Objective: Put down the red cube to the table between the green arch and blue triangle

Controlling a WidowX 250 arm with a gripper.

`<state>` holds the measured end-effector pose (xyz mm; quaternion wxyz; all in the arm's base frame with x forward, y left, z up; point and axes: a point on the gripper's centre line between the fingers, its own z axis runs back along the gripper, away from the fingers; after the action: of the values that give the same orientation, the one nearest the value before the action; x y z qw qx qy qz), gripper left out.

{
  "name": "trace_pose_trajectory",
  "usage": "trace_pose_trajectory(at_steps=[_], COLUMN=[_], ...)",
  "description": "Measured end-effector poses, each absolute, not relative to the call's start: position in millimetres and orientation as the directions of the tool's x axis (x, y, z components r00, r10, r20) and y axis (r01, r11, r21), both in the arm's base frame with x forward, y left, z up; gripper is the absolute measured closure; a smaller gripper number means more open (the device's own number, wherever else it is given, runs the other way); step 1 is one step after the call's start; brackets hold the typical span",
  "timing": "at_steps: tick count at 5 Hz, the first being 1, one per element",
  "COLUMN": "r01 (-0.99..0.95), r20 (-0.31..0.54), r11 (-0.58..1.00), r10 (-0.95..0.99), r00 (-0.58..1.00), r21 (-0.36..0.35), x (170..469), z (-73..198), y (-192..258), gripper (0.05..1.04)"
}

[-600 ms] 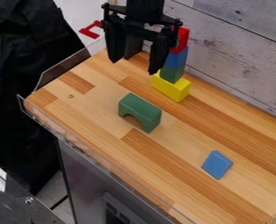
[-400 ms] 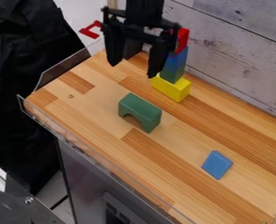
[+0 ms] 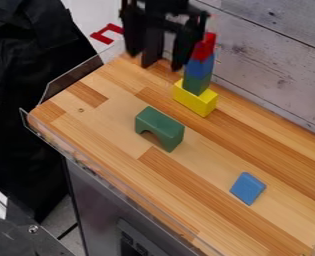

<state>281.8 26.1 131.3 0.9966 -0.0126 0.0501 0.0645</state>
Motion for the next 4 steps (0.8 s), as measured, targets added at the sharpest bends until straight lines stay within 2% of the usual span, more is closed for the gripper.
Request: trace_pose_trajectory(at_steps=[1, 4], r01=[-0.106, -0.039], r20=[-0.066, -0.093], r11=[0.994, 0.997], r10=[0.105, 0.033], r00=[0.992, 0.995], r21=[-0.014, -0.061], x=[291, 313], z=[146, 135], y=[25, 20], gripper=[0.084, 0.084])
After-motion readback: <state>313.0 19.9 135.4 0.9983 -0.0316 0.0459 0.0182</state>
